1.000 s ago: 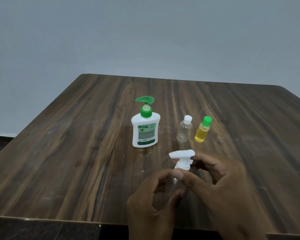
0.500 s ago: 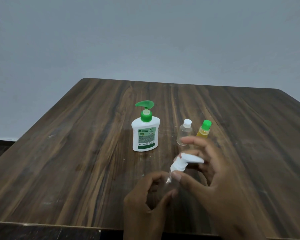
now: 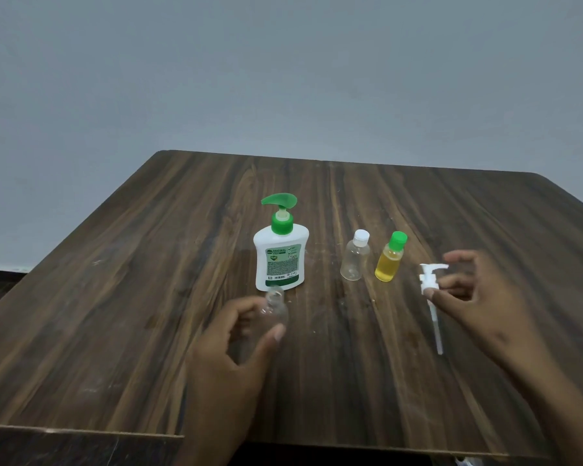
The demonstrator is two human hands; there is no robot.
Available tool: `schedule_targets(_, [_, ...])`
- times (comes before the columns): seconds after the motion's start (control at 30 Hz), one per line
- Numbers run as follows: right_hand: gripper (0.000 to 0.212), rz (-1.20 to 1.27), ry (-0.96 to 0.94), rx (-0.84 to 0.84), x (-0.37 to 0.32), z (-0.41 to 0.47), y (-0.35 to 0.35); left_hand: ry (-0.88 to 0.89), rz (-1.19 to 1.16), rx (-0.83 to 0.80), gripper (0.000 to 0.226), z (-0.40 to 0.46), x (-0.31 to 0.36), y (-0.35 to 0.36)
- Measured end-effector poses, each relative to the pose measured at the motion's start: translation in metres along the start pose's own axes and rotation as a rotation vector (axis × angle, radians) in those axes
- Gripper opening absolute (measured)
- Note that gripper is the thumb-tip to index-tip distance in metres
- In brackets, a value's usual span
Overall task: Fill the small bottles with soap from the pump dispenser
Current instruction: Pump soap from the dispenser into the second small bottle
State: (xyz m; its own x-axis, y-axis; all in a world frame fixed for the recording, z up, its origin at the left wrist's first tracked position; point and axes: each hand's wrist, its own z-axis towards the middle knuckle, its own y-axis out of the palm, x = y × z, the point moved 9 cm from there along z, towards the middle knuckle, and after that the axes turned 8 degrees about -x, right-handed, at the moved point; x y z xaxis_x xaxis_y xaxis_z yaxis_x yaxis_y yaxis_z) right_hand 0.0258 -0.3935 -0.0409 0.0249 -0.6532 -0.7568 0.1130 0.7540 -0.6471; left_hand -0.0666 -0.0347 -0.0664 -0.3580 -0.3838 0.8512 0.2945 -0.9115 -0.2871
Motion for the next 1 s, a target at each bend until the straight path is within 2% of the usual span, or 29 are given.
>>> schedule_targets(0.1, [0.036,-0.171,0.033,0.005,0.011,0.013,0.012,0.006,0.005,0.032,0.025,0.024,-0.006,-0.022])
schedule_targets(0.3, [0.023,-0.295,0.023,0.051,0.008,0.017,0.024,0.089,0.115,0.115,0.020,0.070,-0.024,-0.053])
schedule_targets(0.57, [0.020,-0.336,0.022,0.024,0.002,0.004,0.022,0.298,0.227,-0.057,0.023,0.111,-0.018,-0.032])
schedule_targets(0.67, [0.027,-0.438,-0.005,0.136,-0.007,-0.001,0.008,0.365,0.237,-0.102,0.027,0.122,-0.016,-0.025])
schedule_targets(0.77, [0.030,-0.471,-0.073,0.186,-0.037,0.002,-0.005,0.419,0.212,-0.088,0.029,0.124,-0.017,-0.021])
schedule_targets(1.0, [0.013,-0.385,-0.381,0.121,-0.191,0.034,0.003,0.454,0.202,-0.036,0.030,0.124,-0.016,-0.019])
